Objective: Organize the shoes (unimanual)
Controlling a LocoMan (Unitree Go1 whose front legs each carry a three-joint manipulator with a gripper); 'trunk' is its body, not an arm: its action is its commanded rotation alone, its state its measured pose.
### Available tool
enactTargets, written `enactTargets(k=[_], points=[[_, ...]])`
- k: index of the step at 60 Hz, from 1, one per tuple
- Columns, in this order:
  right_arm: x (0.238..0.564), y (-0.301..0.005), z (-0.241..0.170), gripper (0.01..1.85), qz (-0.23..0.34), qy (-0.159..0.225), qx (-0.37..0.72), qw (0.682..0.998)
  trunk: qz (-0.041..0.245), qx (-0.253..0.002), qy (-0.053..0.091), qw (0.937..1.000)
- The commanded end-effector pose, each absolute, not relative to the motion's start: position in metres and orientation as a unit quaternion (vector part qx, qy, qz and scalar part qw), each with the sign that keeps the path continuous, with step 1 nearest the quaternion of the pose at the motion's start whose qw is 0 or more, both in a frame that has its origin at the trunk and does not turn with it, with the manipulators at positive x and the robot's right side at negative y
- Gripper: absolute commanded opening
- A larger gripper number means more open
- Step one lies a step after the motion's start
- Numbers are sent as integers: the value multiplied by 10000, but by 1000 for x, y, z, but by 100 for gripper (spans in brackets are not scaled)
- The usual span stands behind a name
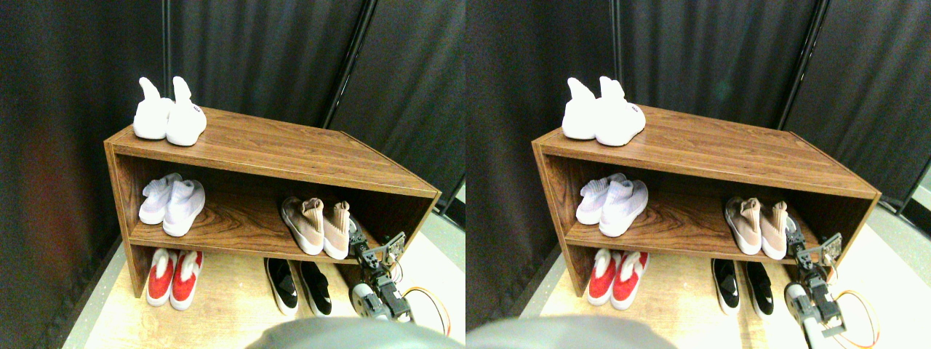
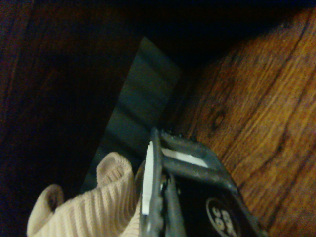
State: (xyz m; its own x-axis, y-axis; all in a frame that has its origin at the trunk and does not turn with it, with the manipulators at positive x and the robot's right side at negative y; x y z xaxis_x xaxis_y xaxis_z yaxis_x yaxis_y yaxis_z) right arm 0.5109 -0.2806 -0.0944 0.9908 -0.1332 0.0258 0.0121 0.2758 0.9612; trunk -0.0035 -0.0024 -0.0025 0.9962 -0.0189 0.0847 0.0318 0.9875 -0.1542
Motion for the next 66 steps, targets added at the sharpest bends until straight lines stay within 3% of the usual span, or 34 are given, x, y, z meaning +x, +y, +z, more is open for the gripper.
enactTargets(k=[1,12,21,28,35,51,52,66], points=[[509,-276,-94,6,-384,-513,6032,7950,-54,-825,-322,9961],[511,-283,-95,6,-454,-615,5836,8085,-54,-825,-322,9961],[509,-293,-90,6,-400,-645,5939,8009,-54,-825,-322,9961],[503,-297,-83,6,-476,-894,5831,8061,-135,-753,-344,9965],[493,-307,-70,6,-128,-1047,5643,8188,-215,-712,-376,9965],[465,-317,-48,6,-5,-1269,5520,8241,-272,-675,-383,9966],[462,-317,-47,6,59,-1275,5497,8256,-366,-630,-361,9967],[428,-308,-40,6,603,-1279,5445,8268,-397,-603,-247,9971]])
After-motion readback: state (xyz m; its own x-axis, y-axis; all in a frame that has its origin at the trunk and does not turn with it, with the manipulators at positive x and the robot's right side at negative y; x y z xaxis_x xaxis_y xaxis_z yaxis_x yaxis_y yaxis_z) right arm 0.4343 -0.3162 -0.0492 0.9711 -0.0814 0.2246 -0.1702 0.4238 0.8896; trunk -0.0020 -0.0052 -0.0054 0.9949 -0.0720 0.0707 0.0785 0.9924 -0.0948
